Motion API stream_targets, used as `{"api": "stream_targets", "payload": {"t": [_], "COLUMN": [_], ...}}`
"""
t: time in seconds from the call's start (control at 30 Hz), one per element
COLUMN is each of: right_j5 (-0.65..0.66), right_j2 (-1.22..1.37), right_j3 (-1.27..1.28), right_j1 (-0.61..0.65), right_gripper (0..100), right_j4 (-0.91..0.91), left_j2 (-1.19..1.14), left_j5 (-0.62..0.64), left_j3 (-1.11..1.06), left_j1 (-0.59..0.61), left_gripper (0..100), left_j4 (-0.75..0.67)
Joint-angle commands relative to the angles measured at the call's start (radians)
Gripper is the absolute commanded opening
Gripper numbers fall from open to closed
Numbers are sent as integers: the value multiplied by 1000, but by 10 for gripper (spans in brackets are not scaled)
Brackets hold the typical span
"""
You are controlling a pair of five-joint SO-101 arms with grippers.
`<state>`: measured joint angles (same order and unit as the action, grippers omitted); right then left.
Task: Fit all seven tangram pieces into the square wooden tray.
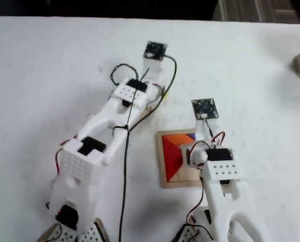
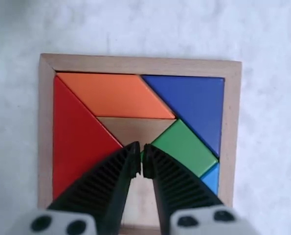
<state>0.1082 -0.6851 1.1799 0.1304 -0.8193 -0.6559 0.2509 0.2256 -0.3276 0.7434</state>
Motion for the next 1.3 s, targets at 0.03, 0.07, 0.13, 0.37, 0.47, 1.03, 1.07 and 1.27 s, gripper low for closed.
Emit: {"api": "stream_targets", "payload": {"t": [0.03, 0.07, 0.13, 0.37, 0.47, 1.03, 1.07, 1.27], "right_j5": [14, 14, 14, 14, 14, 61, 61, 61], "right_j2": [-33, -33, -33, -33, -33, -33, -33, -33], "right_j3": [-3, -3, -3, -3, -3, 23, 23, 23], "right_j1": [19, 27, 42, 42, 42, 44, 44, 44], "right_gripper": [16, 16, 16, 16, 16, 16, 16, 16], "right_j4": [13, 12, 10, 10, 10, 18, 18, 18], "left_j2": [25, 25, 25, 27, 18, -177, -163, -64], "left_j5": [26, 31, 114, 368, 367, 318, 316, 203], "left_j3": [91, 89, 86, 94, 86, 270, 265, 147], "left_j1": [-33, -31, -24, -28, -28, -5, -1, -1], "left_gripper": [142, 118, 95, 65, 63, 22, 22, 22], "left_j4": [-44, -69, -86, -44, -51, 175, 203, 384]}}
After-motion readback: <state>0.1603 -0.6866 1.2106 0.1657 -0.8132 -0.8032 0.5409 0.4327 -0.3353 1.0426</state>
